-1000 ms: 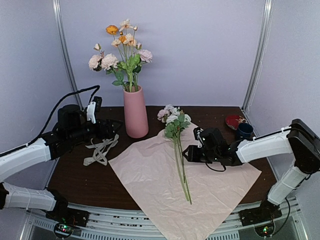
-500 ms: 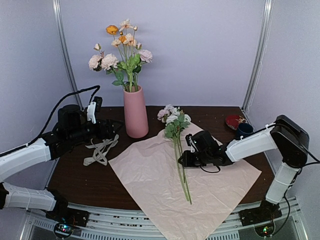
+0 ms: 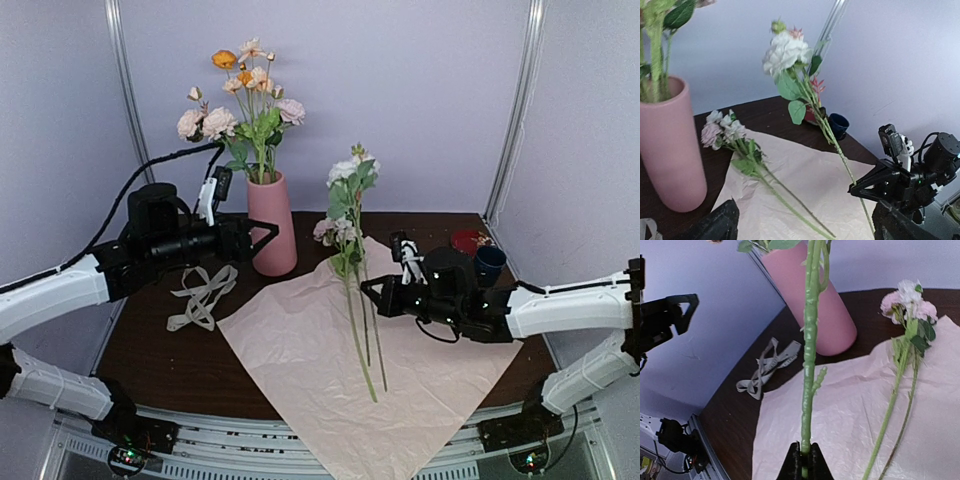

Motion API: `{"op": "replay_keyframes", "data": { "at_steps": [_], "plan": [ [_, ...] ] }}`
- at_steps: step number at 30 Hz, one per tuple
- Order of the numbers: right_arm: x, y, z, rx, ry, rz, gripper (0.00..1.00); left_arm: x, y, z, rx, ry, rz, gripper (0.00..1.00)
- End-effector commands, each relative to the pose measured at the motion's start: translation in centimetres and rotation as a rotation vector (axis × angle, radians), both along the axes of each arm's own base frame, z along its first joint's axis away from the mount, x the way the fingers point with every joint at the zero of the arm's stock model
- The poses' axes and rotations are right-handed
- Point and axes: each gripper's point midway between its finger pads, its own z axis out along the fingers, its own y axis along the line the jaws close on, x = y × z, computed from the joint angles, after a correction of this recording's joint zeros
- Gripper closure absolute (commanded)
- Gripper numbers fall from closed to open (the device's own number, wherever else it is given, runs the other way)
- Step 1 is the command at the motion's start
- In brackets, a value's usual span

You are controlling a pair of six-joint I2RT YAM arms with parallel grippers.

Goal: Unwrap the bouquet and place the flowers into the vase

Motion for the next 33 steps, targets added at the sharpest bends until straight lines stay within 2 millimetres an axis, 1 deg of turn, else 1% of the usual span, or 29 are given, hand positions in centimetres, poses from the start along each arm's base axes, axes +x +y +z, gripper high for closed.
{"op": "replay_keyframes", "data": {
  "at_steps": [1, 4, 7, 8, 10, 14, 16, 19, 21, 22, 24, 26, 27, 28, 29, 30, 31, 33],
  "plan": [
    [-1.6, 0.4, 7.1, 0.076, -0.266, -0.032, 1.0, -2.0, -4.8, 6.4, -0.117, -0.12, -0.137, 0.04],
    [-3.6, 1.4, 9.7, 0.12, -0.358, -0.02, 1.0, -3.2, -8.1, 8.1, -0.162, -0.126, -0.22, 0.04],
    [-4.9, 2.5, 11.3, 0.141, -0.418, -0.005, 1.0, -3.9, -10.0, 9.3, -0.217, -0.114, -0.278, 0.04],
    [-5.2, 2.8, 11.8, 0.148, -0.434, 0.0, 1.0, -3.9, -10.4, 9.3, -0.232, -0.102, -0.292, 0.04],
    [-5.5, 3.5, 12.0, 0.15, -0.453, 0.01, 1.0, -3.9, -11.1, 9.4, -0.254, -0.082, -0.318, 0.05],
    [-6.1, 4.4, 12.8, 0.17, -0.48, 0.03, 1.0, -3.5, -11.9, 9.0, -0.264, -0.052, -0.328, 0.09],
    [-6.3, 4.7, 12.8, 0.169, -0.488, 0.043, 1.0, -3.3, -12.2, 8.7, -0.263, -0.04, -0.329, 0.12],
    [-6.6, 5.2, 12.7, 0.159, -0.492, 0.059, 1.0, -3.3, -12.6, 8.7, -0.271, -0.035, -0.345, 0.19],
    [-6.4, 5.3, 12.4, 0.141, -0.491, 0.056, 1.0, -3.4, -12.9, 8.6, -0.275, -0.033, -0.362, 0.27],
    [-6.4, 5.3, 12.3, 0.138, -0.49, 0.055, 1.0, -3.3, -13.1, 8.5, -0.275, -0.03, -0.366, 0.35],
    [-6.4, 5.3, 12.3, 0.139, -0.492, 0.054, 1.0, -3.4, -13.3, 8.5, -0.279, -0.034, -0.377, 0.54],
    [-6.4, 5.4, 12.4, 0.137, -0.492, 0.059, 1.0, -3.4, -13.2, 8.8, -0.285, -0.045, -0.376, 0.77],
    [-6.4, 5.5, 12.5, 0.131, -0.491, 0.063, 0.98, -3.3, -13.2, 9.1, -0.284, -0.056, -0.372, 0.86],
    [-6.4, 5.6, 12.6, 0.118, -0.489, 0.068, 0.84, -3.2, -13.0, 9.6, -0.278, -0.075, -0.36, 0.97],
    [-6.4, 5.7, 12.8, 0.102, -0.487, 0.07, 0.7, -2.9, -12.7, 10.3, -0.264, -0.103, -0.334, 1.0],
    [-6.2, 5.5, 13.2, 0.09, -0.487, 0.056, 0.57, -2.4, -12.1, 11.2, -0.244, -0.135, -0.3, 1.0],
    [-6.0, 5.0, 13.7, 0.084, -0.491, 0.035, 0.49, -1.8, -11.4, 12.6, -0.222, -0.185, -0.255, 1.0],
    [-5.5, 3.3, 15.1, 0.087, -0.511, -0.028, 0.38, -0.3, -9.0, 15.7, -0.176, -0.284, -0.134, 1.0]
  ]
}}
